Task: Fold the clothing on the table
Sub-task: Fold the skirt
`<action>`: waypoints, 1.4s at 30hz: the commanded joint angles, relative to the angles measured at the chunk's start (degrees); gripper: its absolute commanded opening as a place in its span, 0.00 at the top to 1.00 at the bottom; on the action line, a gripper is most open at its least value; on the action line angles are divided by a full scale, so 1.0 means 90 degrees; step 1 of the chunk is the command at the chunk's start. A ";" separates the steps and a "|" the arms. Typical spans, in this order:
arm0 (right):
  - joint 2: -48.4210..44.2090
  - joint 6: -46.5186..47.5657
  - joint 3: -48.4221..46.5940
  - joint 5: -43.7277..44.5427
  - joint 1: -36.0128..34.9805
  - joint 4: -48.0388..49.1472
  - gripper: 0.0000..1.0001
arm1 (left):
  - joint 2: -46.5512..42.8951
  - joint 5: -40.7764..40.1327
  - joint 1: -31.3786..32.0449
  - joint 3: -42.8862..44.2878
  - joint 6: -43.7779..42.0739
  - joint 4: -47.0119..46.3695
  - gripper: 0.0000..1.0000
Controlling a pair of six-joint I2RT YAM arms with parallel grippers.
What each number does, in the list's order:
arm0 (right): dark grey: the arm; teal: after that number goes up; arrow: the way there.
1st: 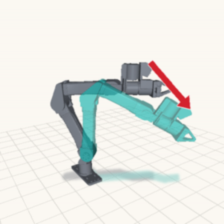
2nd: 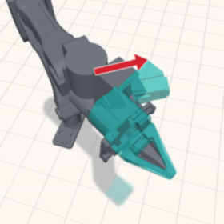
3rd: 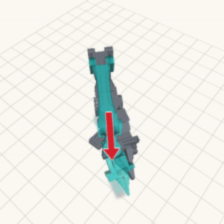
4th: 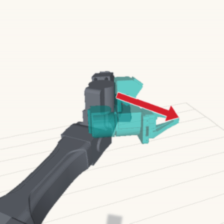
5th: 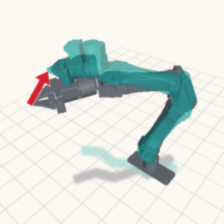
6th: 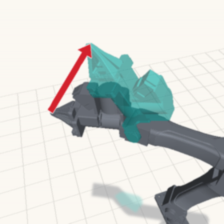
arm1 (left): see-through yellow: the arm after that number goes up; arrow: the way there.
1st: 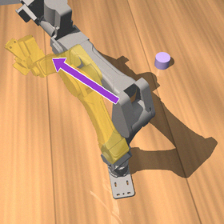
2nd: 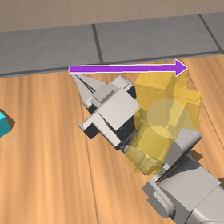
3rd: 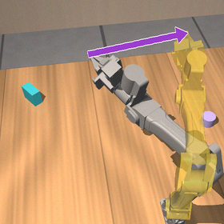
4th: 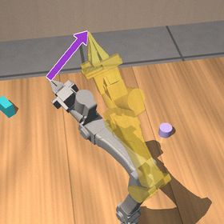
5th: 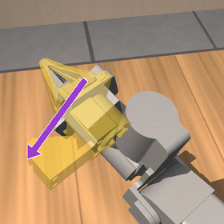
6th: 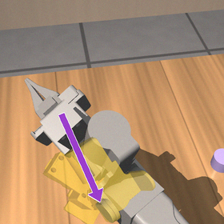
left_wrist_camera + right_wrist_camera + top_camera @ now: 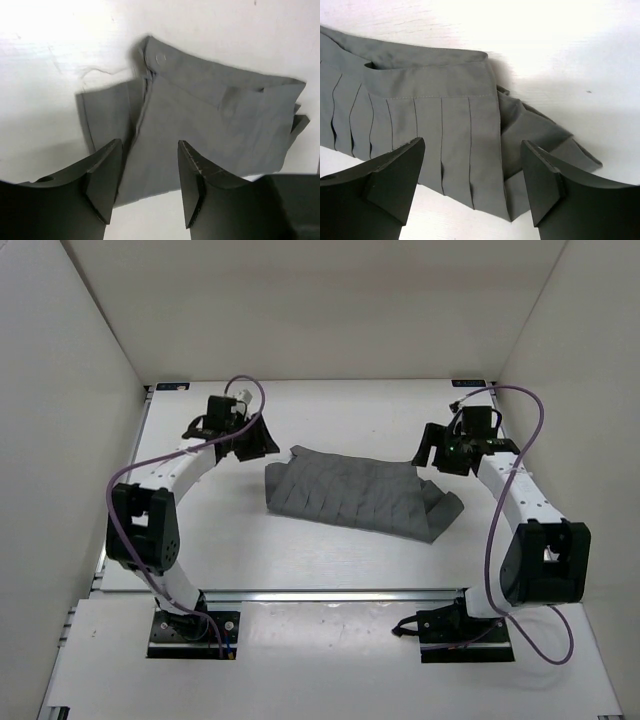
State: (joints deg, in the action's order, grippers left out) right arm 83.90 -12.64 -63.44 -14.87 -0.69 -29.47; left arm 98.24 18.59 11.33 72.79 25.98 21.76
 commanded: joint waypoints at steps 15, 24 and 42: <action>-0.2886 -0.1964 0.2301 0.0617 -0.0246 -0.0328 0.35 | -0.1423 -0.1205 0.1104 -0.2980 0.0267 -0.0775 0.35; -0.3257 -0.2003 0.2624 0.0451 -0.0051 -0.0289 0.34 | -0.0916 -0.1538 0.1095 -0.3128 0.0560 -0.1245 0.40; -0.2272 -0.2453 0.3514 0.0453 -0.0412 0.0608 0.30 | -0.2555 -0.1431 0.1172 -0.4396 0.0707 -0.1236 1.00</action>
State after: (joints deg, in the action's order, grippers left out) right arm 61.54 -33.50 -32.62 -10.81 -4.21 -29.10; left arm 79.24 5.78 21.12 34.26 32.38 9.87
